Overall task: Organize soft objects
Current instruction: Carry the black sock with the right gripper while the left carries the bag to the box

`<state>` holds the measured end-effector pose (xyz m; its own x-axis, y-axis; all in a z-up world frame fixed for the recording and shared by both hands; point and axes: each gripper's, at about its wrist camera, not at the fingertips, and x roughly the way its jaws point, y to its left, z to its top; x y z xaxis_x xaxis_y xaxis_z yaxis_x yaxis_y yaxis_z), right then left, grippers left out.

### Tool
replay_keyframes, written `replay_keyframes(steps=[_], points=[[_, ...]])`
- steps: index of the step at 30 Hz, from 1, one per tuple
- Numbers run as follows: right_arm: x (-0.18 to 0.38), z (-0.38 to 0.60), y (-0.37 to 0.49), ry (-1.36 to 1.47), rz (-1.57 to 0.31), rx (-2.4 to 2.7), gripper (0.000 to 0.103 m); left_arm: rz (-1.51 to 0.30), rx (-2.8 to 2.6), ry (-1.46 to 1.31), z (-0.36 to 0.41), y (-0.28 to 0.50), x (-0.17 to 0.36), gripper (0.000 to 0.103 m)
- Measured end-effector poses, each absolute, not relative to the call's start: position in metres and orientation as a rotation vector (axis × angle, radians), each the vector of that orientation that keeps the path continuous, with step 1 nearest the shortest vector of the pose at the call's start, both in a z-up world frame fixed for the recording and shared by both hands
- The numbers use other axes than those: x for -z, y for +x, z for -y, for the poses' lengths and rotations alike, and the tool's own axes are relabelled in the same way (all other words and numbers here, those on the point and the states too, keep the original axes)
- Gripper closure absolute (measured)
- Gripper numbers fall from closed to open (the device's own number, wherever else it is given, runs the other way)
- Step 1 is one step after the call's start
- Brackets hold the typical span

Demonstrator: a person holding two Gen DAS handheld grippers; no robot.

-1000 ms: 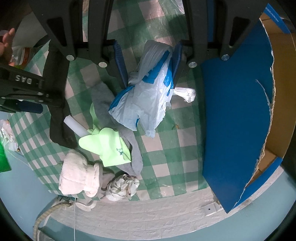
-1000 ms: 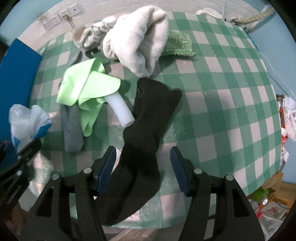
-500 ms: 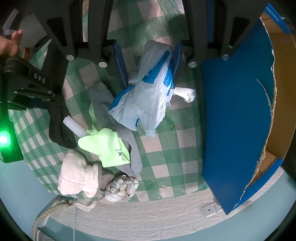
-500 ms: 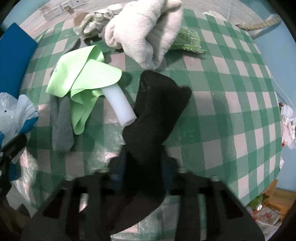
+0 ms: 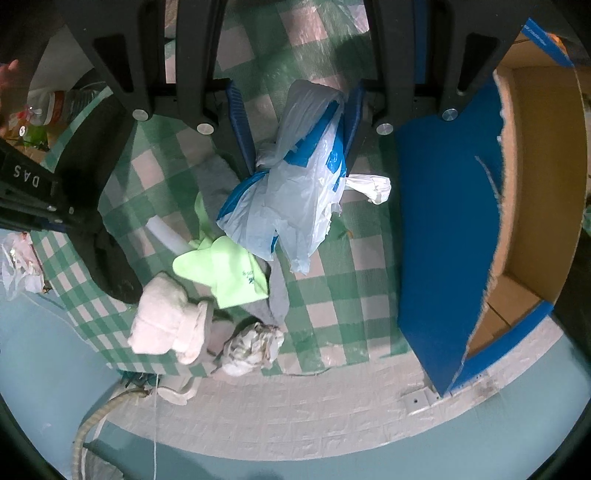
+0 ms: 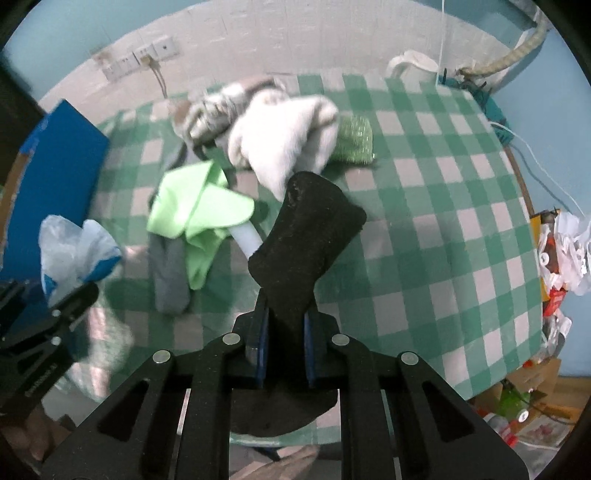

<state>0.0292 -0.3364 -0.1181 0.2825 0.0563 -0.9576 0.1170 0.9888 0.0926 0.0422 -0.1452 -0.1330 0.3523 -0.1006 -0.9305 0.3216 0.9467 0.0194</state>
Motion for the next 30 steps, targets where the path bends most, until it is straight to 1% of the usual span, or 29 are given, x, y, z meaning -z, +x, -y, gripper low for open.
replay_keyframes(steps=[3,12,30], points=[[0.100,0.349,0.021,0.159,-1.257,0.026,0.089,-1.160,0.279,0.213,0.145,0.040,0.124,0.058],[0.083,0.345,0.032,0.162,-1.206,-0.011,0.089,-1.100,0.266,0.188,0.136,0.037,0.097,0.058],[0.035,0.295,0.048,0.132,-1.114,-0.126,0.089,-0.993,0.202,0.156,0.093,0.032,0.051,0.058]])
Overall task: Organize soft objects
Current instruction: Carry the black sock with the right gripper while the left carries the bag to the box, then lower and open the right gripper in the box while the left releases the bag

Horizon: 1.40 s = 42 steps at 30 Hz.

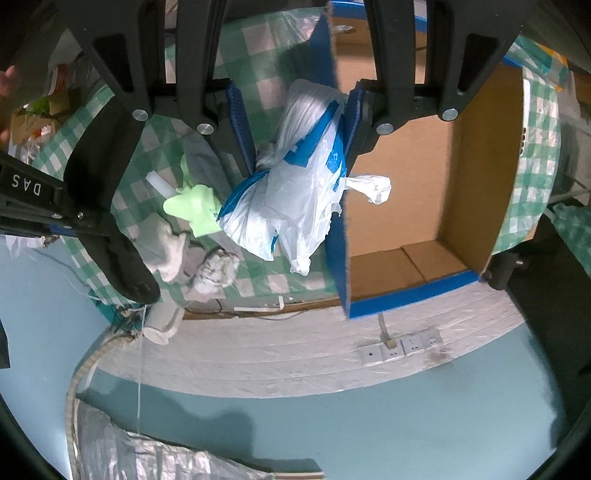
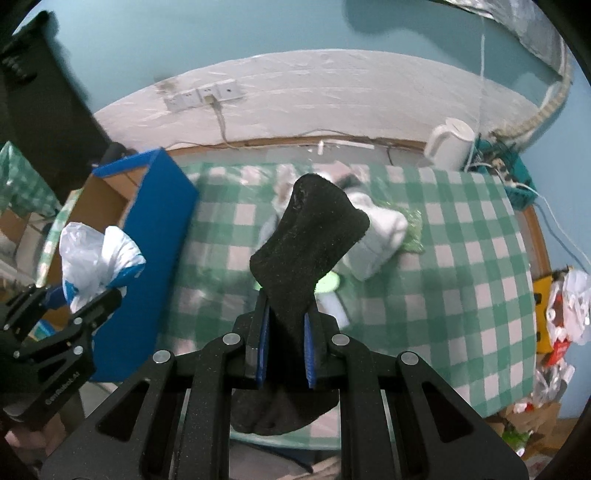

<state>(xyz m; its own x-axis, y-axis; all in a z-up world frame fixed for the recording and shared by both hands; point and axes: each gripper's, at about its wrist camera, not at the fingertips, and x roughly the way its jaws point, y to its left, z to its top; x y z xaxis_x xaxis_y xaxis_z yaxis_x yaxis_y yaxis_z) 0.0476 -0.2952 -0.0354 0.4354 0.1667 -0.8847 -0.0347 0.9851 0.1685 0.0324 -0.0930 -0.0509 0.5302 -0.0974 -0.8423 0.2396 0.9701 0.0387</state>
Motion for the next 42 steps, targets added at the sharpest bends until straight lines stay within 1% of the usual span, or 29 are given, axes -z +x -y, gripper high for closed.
replay_keyframes(steps=[10,21,33,42], points=[[0.014,0.248,0.065,0.105,-1.081,-0.213,0.089,-0.955,0.149,0.093,0.051,0.035,0.030,0.058],[-0.005,0.195,0.082,0.075,-1.057,-0.288,0.089,-0.948,0.080,0.046,0.008,0.035,0.027,0.058],[-0.007,0.134,0.096,0.030,-1.061,-0.368,0.089,-0.940,-0.009,-0.007,-0.040,0.035,0.024,0.058],[0.005,0.093,0.103,-0.004,-1.095,-0.421,0.089,-0.947,-0.063,-0.042,-0.069,0.035,0.025,0.058]])
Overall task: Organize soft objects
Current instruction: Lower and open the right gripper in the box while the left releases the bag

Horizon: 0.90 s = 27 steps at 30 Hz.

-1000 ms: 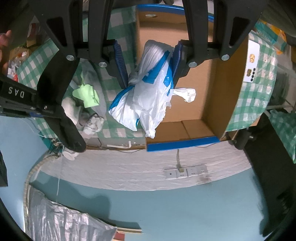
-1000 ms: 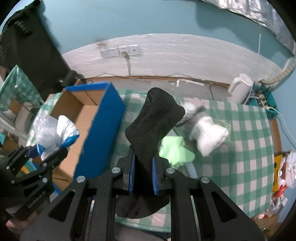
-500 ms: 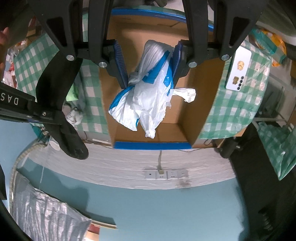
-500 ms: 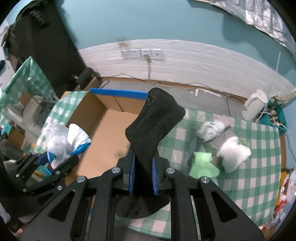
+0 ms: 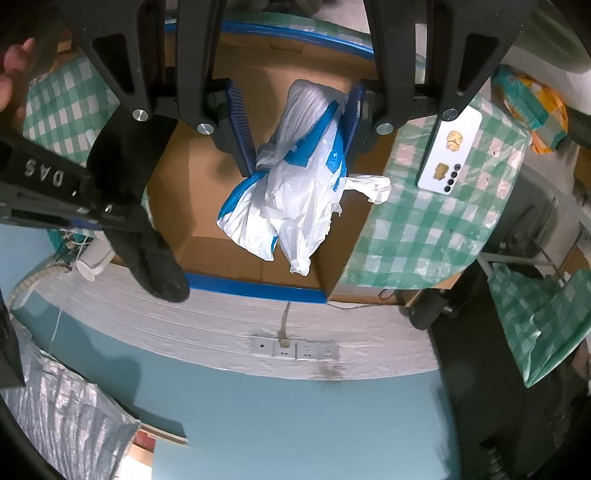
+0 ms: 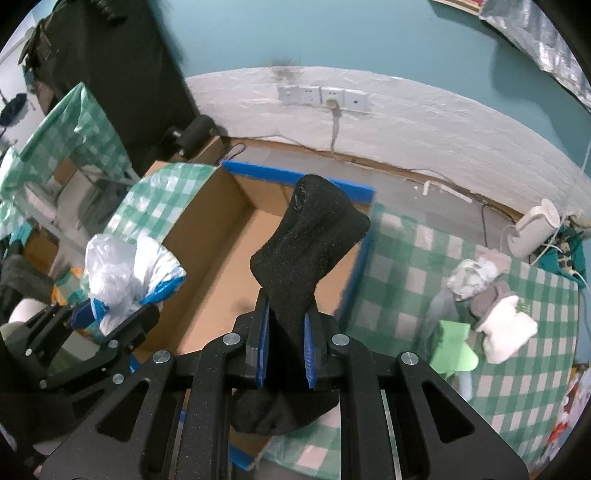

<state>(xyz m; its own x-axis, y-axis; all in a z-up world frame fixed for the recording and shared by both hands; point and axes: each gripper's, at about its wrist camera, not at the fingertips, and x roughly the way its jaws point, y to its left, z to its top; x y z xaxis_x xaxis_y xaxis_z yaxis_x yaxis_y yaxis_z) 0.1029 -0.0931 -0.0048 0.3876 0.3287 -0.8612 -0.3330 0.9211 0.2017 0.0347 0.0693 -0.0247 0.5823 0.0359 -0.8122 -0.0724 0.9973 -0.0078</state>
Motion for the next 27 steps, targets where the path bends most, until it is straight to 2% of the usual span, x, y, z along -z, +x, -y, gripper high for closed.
replay_keyframes(steps=[11,14,15,19,27], points=[[0.030,0.070,0.107,-0.014,-1.162,-0.466,0.088,-0.985,-0.118,-0.057,-0.088,0.039,0.038,0.058],[0.036,0.067,0.108,-0.008,-1.178,-0.479,0.083,-0.999,-0.143,-0.043,-0.087,0.040,0.042,0.055],[0.036,0.067,0.107,-0.005,-1.179,-0.476,0.078,-1.004,-0.151,-0.040,-0.087,0.041,0.043,0.055],[0.035,0.068,0.106,-0.013,-1.161,-0.454,0.045,-1.028,-0.160,-0.048,-0.089,0.042,0.048,0.045],[0.033,0.074,0.104,-0.013,-1.151,-0.431,0.045,-1.026,-0.156,-0.049,-0.084,0.042,0.047,0.043]])
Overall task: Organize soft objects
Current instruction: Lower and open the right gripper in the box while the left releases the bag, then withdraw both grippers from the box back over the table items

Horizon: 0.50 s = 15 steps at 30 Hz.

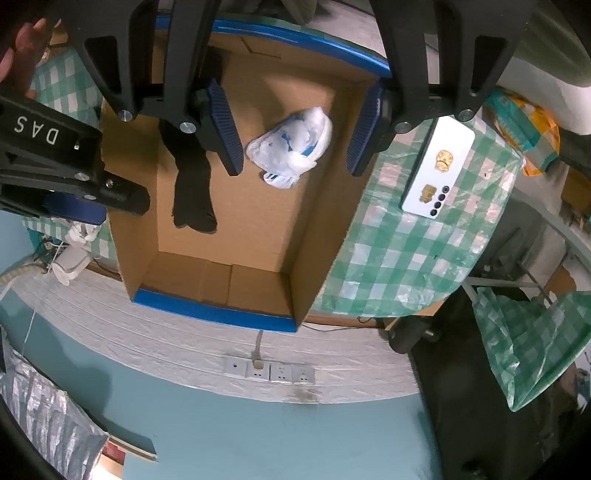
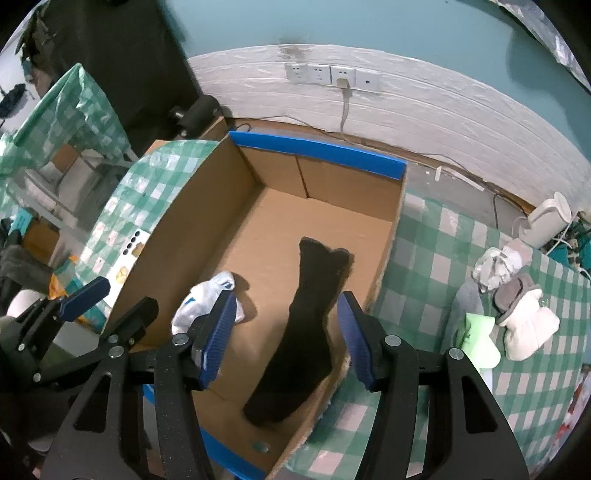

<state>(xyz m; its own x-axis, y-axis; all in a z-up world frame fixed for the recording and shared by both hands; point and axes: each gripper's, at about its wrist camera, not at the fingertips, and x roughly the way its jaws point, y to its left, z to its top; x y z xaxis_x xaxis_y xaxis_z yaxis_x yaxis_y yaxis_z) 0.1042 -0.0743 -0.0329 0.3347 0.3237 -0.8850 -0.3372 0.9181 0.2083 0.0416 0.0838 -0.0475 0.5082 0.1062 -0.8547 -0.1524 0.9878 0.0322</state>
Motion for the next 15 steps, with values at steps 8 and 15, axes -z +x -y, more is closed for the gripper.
replay_keyframes(steps=[8,15], points=[[0.032,0.093,0.104,0.007,-1.146,-0.403,0.045,-1.026,-0.128,-0.035,-0.071,0.043,0.048,0.043],[0.031,0.114,0.104,0.031,-1.139,-0.375,0.045,-1.023,-0.094,-0.039,-0.058,0.045,0.047,0.043]])
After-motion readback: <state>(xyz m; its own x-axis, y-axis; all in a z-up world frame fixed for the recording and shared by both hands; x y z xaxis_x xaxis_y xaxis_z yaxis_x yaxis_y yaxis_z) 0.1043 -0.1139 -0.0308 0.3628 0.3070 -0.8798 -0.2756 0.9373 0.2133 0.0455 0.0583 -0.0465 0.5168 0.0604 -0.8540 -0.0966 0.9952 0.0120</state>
